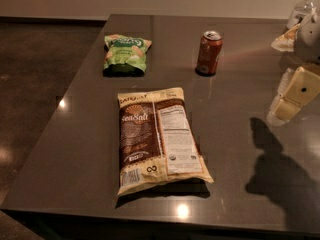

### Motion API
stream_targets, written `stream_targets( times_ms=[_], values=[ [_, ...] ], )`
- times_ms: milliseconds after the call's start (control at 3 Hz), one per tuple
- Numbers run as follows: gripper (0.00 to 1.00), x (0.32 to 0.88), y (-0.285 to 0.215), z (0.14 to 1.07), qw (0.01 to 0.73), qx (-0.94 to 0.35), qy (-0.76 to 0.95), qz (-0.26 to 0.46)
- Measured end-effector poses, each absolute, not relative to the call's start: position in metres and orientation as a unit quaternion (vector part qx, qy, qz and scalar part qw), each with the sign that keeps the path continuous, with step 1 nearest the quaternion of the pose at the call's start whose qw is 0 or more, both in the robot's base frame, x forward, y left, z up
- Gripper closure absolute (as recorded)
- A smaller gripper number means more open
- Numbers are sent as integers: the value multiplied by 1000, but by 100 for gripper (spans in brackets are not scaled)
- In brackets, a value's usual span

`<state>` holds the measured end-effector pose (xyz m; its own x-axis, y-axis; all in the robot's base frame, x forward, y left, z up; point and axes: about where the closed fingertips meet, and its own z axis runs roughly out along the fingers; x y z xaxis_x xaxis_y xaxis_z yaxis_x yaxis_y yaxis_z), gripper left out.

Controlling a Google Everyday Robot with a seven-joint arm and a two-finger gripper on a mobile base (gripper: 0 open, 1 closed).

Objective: Knock coke can over

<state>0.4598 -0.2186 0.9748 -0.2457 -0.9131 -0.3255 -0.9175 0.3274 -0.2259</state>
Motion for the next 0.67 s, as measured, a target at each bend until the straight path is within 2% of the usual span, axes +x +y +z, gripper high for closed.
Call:
stream_targets(
  times_ms=[667],
  values=[
    [0,529,-205,963,269,-499,823,33]
  ],
)
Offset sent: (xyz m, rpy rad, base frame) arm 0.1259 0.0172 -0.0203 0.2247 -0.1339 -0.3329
